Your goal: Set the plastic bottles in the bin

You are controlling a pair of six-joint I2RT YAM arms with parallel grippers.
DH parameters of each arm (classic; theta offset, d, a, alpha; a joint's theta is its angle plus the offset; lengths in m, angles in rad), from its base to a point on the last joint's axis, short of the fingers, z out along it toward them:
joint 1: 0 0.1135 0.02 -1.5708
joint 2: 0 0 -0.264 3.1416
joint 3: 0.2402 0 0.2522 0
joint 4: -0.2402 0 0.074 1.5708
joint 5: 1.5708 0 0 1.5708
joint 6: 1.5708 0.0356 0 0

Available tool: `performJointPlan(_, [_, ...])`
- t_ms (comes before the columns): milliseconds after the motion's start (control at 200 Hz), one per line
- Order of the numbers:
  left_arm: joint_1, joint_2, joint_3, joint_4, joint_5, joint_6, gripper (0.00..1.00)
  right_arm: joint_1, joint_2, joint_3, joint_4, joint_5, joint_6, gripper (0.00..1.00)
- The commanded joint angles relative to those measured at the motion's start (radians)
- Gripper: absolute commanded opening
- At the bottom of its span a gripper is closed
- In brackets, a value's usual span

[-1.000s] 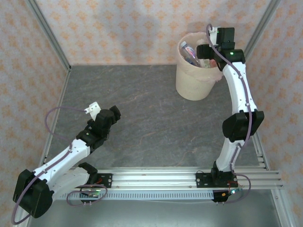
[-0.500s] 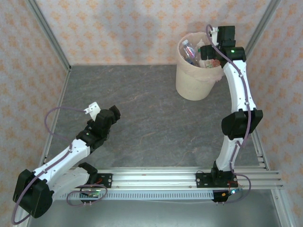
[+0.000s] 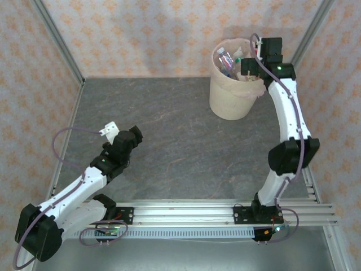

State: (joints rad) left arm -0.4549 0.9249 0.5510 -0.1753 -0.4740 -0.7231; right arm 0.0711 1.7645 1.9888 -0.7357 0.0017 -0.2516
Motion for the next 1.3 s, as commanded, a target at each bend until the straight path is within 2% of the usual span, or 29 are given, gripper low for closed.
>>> performJointPlan(0, [0.022, -0.012, 0.054, -0.029, -0.069, 0.068, 1.0, -0.001, -0.221, -0.2, 0.254, -0.046, 0.117, 0.99])
performJointPlan(215, [0.07, 0.031, 0.118, -0.04, -0.11, 0.161, 1.0, -0.001, -0.573, -0.748, 0.726, 0.002, 0.256, 0.99])
performJointPlan(280, [0.088, 0.048, 0.134, -0.042, -0.129, 0.198, 1.0, -0.001, -0.685, -0.897, 0.829, 0.049, 0.321, 0.99])
performJointPlan(465, [0.16, 0.114, 0.162, -0.042, -0.196, 0.283, 1.0, -0.001, -0.866, -1.22, 0.996, 0.257, 0.476, 0.99])
performJointPlan(595, [0.201, 0.132, 0.133, 0.03, -0.218, 0.362, 1.0, -0.001, -0.927, -1.361, 0.976, 0.382, 0.576, 0.99])
performJointPlan(751, [0.272, 0.138, 0.066, 0.113, -0.204, 0.419, 1.0, -0.001, -0.941, -1.502, 0.949, 0.449, 0.626, 0.99])
performJointPlan(931, [0.424, 0.145, -0.029, 0.217, -0.015, 0.37, 1.0, -0.001, -0.87, -1.616, 0.995, 0.485, 0.601, 0.99])
performJointPlan(1061, [0.442, 0.216, -0.1, 0.435, 0.055, 0.465, 1.0, -0.002, -0.778, -1.598, 1.001, 0.444, 0.54, 0.99])
performJointPlan(1151, [0.441, 0.292, -0.141, 0.599, 0.101, 0.517, 1.0, -0.002, -0.735, -1.608, 1.085, 0.399, 0.498, 0.99])
performJointPlan(1206, [0.444, 0.35, -0.125, 0.638, 0.133, 0.542, 1.0, -0.002, -0.706, -1.613, 1.136, 0.373, 0.473, 0.99])
performJointPlan(1241, [0.444, 0.374, -0.093, 0.606, 0.167, 0.555, 1.0, -0.002, -0.682, -1.605, 1.136, 0.357, 0.454, 0.99])
performJointPlan(1296, [0.444, 0.416, -0.083, 0.667, 0.214, 0.598, 1.0, -0.002, -0.645, -1.585, 1.115, 0.334, 0.43, 0.99])
